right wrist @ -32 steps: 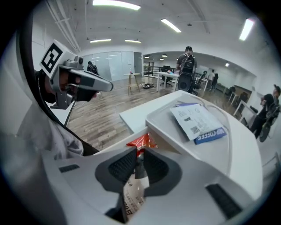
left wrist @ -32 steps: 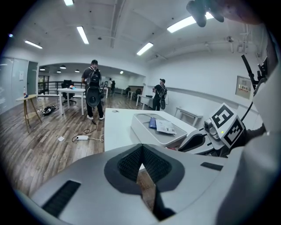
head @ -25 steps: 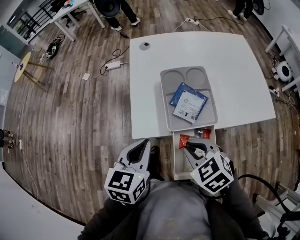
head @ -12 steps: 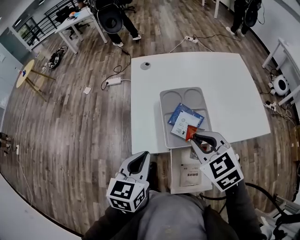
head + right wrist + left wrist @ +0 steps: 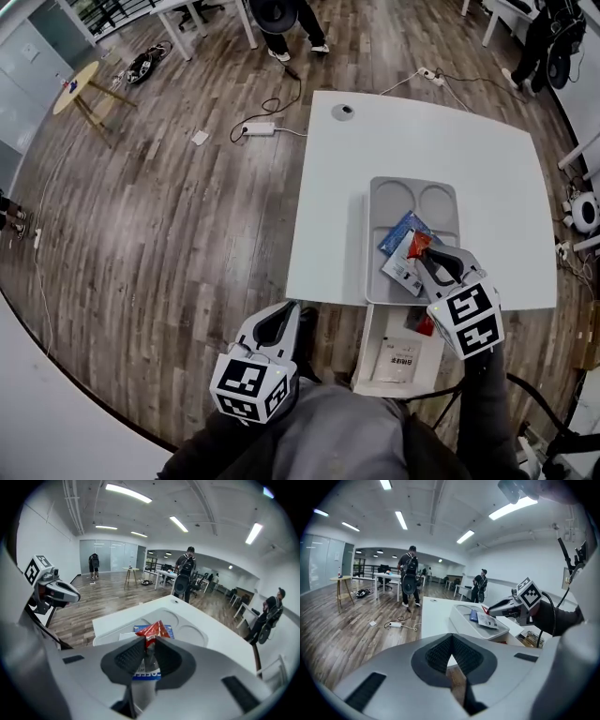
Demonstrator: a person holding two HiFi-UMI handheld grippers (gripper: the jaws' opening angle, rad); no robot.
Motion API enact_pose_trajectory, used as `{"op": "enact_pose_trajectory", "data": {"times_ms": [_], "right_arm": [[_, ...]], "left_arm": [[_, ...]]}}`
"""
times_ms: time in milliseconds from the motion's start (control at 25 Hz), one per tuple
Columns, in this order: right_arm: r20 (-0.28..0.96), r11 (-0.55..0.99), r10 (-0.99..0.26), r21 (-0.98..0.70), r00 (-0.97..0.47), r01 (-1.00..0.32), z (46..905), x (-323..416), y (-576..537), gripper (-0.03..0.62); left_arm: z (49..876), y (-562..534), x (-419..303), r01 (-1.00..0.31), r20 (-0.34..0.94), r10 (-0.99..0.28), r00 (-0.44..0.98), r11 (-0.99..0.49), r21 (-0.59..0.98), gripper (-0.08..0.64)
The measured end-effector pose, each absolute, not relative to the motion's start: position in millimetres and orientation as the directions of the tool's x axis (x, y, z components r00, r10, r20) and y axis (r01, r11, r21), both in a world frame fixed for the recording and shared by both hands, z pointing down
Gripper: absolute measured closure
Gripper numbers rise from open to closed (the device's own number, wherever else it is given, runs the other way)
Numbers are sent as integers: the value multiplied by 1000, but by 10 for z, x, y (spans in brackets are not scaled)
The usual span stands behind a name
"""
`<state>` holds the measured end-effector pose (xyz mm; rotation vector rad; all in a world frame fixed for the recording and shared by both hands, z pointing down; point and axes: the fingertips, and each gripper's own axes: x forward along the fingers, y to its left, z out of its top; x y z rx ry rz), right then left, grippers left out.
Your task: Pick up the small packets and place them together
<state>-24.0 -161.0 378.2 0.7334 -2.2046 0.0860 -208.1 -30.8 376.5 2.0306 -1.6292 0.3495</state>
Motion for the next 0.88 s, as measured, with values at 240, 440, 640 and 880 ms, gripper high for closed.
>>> {"op": "enact_pose_trajectory", "data": {"times_ms": [240, 440, 640, 880], "right_arm": [[714, 854, -436, 135, -548, -503, 3835, -374, -1605, 426], [668, 832, -485, 155, -564, -532, 3691, -331, -1588, 426], [642, 811, -514, 147, -570, -567, 3595, -245, -1454, 426], [629, 787, -548, 164, -551, -595, 3577, -88, -1182, 428]], "left_arm": [[3821, -335, -2139, -960, 506, -826, 251, -143, 241, 560], [3824, -338, -2098, -959, 503, -825, 258, -156, 235, 560], [3785, -304, -2027, -956, 503, -817, 280, -190, 224, 558], [3770, -277, -1903, -944, 514, -794, 326, -246, 218, 560]]}}
